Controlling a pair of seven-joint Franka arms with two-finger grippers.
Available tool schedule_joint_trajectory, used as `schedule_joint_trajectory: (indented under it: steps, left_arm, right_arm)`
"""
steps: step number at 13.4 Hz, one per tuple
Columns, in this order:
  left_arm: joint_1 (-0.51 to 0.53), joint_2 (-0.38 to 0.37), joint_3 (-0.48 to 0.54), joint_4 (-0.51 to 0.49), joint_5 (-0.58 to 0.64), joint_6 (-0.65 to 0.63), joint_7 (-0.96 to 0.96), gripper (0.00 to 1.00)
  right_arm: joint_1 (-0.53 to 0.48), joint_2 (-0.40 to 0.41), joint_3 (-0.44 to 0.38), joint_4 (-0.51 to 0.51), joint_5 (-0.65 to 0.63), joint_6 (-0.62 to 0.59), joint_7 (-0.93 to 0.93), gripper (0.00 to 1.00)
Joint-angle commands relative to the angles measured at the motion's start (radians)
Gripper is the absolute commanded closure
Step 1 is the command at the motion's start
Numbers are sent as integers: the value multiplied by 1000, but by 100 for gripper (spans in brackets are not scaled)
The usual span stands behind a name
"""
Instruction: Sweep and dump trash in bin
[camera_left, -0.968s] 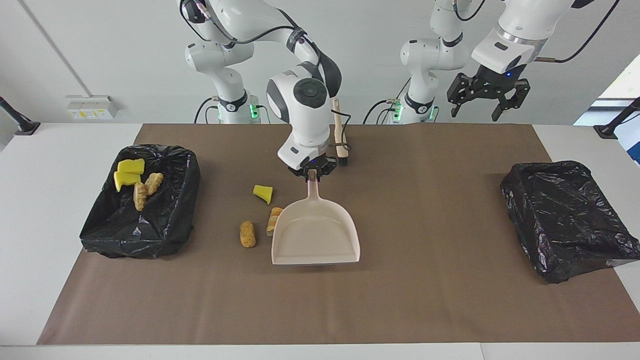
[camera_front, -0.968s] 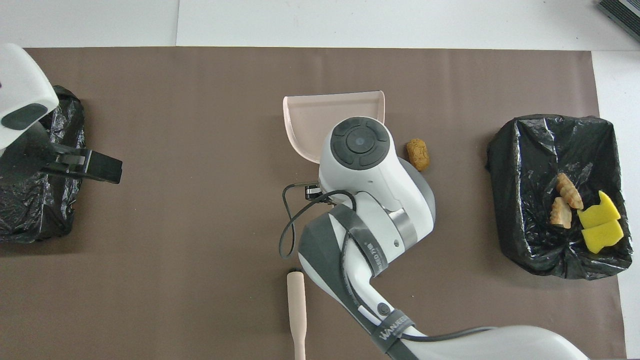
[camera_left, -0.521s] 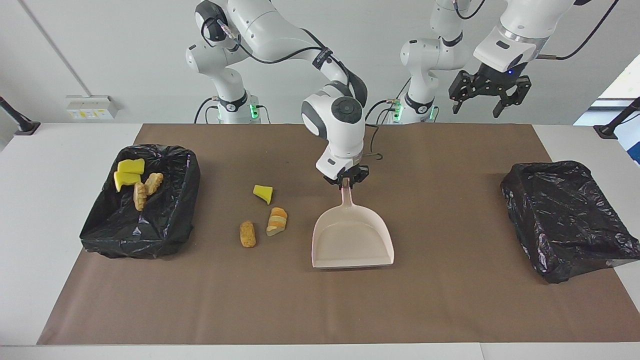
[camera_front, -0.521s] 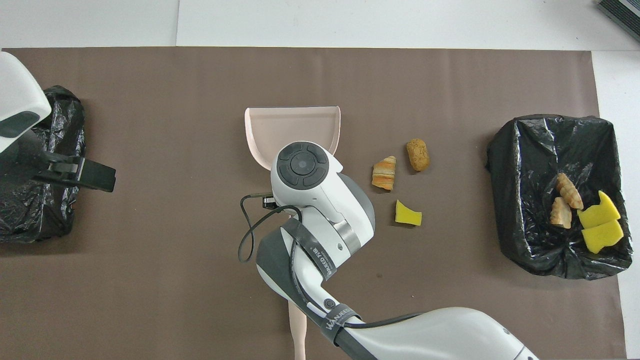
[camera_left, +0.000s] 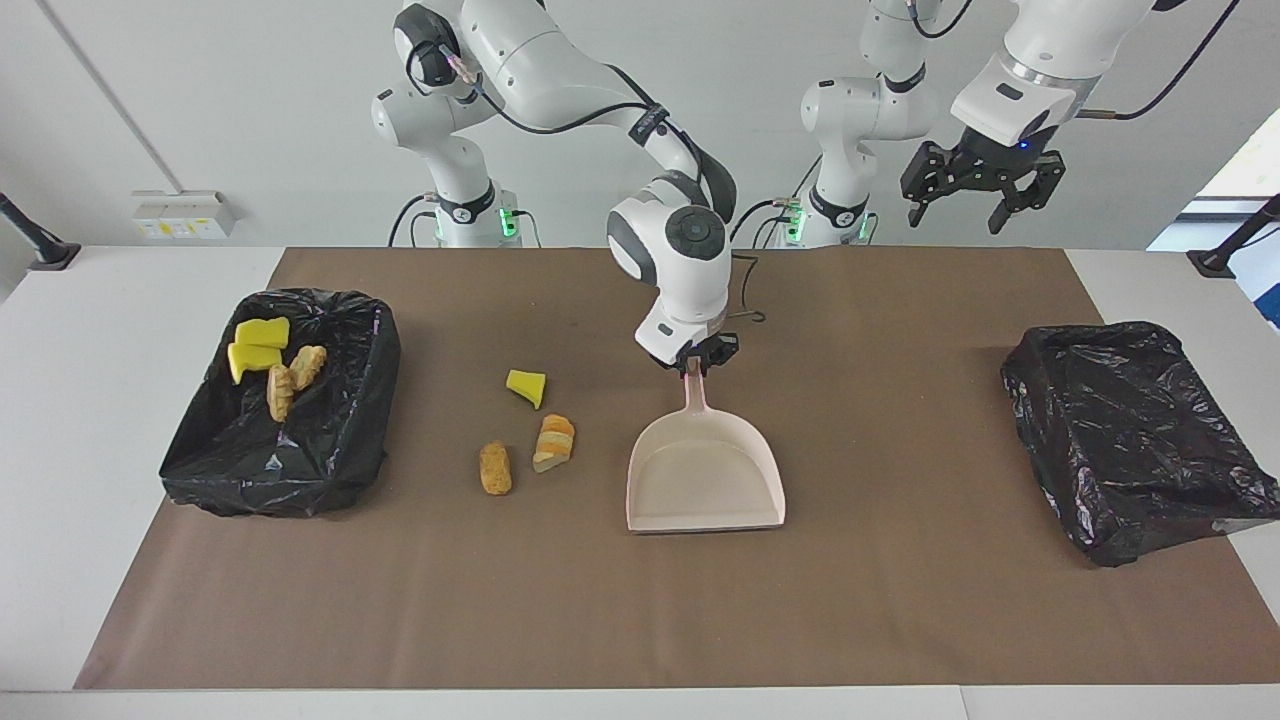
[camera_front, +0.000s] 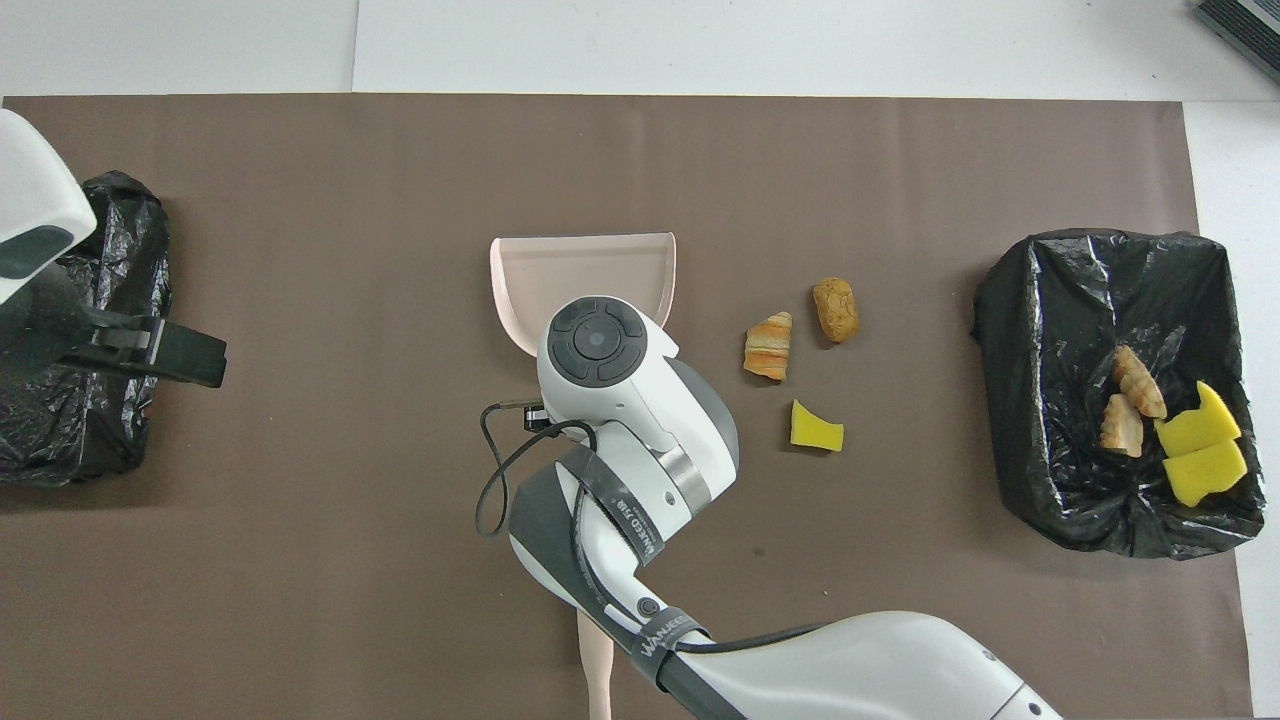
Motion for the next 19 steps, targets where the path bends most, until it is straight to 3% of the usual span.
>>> schedule_joint_trajectory:
  steps: [1, 4, 7, 10, 13, 16, 19]
  left_arm:
    - [13, -28, -8, -30, -6, 12, -1, 0]
    - [6, -28, -8, -32, -7, 14, 4, 0]
    - [-1, -20, -13, -33, -7, 74, 3, 0]
    - [-23, 20, -19, -35, -7, 115, -5, 0]
    - [-102, 115, -19, -35, -6, 224, -121, 0]
    - [-186, 187, -19, -79, -4, 368, -232, 0]
    - [-284, 228, -18, -220, 7, 566, -333, 0]
  right_arm:
    - [-10, -3, 1, -9, 25, 8, -23, 1]
    - [-22, -34, -1, -6, 28, -48, -81, 0]
    - [-47, -123, 2, -11, 29, -169, -122, 0]
    - [-44, -264, 2, -64, 103, -327, -122, 0]
    - [-32, -409, 2, -180, 118, -436, -113, 0]
    - [42, -532, 4, -367, 179, -389, -81, 0]
    - [102, -649, 4, -575, 274, -207, -35, 0]
